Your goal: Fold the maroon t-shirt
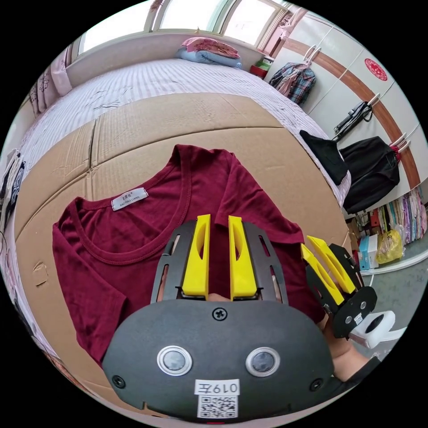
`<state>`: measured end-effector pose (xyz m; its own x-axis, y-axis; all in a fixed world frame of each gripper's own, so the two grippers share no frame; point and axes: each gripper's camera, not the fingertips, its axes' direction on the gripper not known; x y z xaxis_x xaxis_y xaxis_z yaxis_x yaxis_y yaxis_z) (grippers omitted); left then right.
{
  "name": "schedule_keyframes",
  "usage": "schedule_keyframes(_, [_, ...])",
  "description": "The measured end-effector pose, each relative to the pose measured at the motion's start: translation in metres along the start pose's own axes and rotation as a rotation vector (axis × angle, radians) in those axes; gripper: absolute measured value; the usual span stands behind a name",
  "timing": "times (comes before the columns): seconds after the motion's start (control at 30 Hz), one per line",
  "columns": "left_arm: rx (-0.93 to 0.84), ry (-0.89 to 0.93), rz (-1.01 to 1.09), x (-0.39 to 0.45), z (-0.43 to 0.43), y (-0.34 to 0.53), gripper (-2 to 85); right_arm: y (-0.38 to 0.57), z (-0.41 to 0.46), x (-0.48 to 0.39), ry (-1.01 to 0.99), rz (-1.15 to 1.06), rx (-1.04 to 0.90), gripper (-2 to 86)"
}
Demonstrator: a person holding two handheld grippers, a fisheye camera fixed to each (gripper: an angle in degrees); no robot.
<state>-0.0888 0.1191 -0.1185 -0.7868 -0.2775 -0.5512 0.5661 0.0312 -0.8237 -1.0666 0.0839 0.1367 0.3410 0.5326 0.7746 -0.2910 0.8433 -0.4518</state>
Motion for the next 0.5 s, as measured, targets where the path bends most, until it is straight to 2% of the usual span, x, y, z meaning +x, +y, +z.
schedule_keyframes(0.5, [0.019, 0.039, 0.021, -0.014, -0.029, -0.129, 1.7, -0.019, 0.028, 0.017, 0.036, 0.004, -0.002, -0.8])
